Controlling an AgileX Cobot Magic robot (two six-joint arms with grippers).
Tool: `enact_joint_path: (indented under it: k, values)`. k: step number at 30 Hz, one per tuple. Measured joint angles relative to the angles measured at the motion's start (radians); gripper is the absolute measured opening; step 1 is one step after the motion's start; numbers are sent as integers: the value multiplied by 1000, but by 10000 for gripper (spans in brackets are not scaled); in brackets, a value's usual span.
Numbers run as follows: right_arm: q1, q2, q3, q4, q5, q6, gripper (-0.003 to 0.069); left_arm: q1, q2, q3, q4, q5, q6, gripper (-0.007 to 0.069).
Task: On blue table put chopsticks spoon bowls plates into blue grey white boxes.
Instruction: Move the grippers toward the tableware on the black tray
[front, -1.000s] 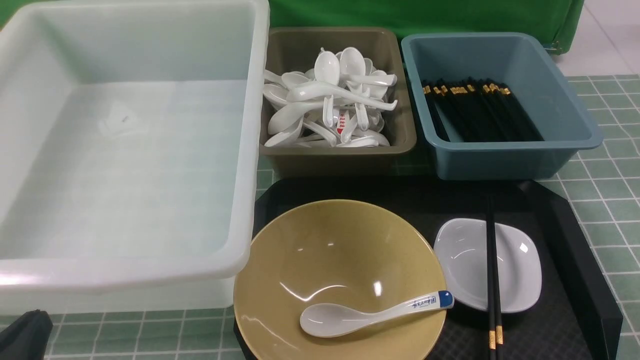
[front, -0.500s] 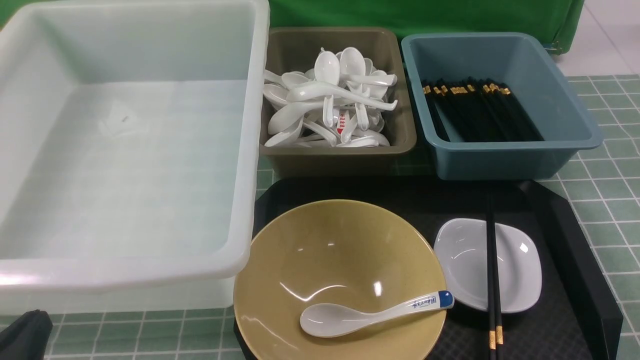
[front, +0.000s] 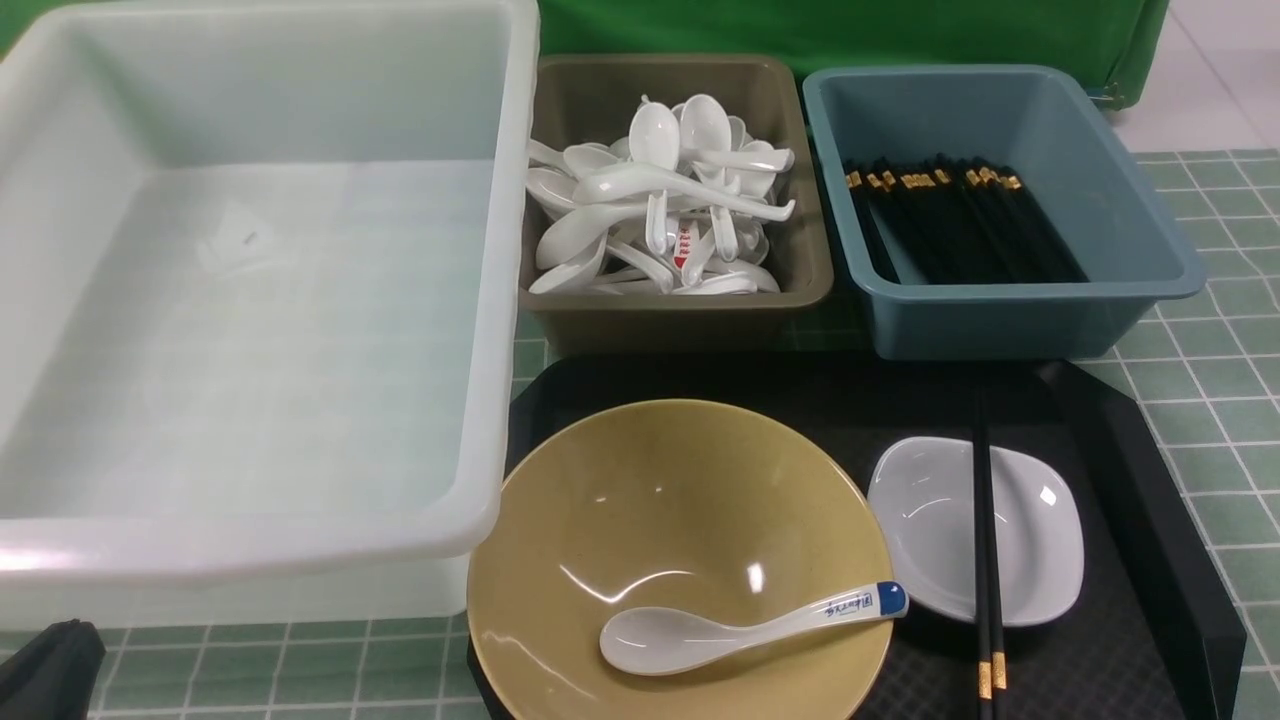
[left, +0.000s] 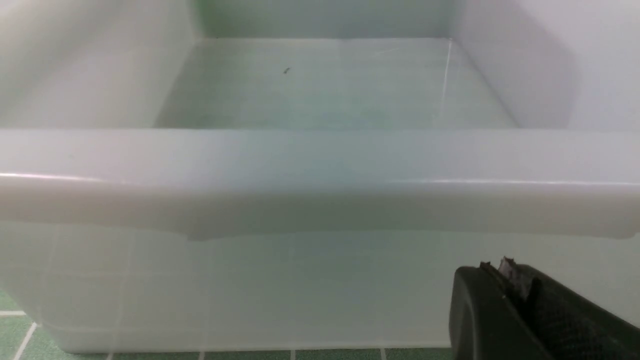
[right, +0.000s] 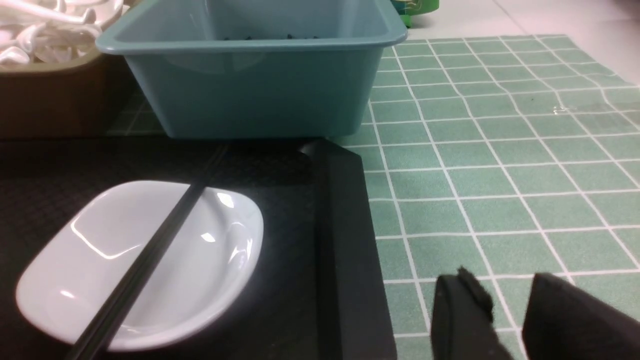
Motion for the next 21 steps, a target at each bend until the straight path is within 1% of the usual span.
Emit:
enact_joint_path:
  k: [13,17,18,19,21]
  values:
    - [0,0,0,0,-2,19,237,0,0,0,-12,0,0,-12]
    - [0,0,0,0,-2,23,237,0,0,0,-100,-4,-1,-12]
    - [0,0,0,0,-2,36,237,0,0,0,-146,-8,-6,-12]
    - [0,0,0,1,-2,62,237,0,0,0,-188,-12,-13,-12]
    - [0,0,0,20,-5,170,237,0,0,0,-304,-23,-53,-12]
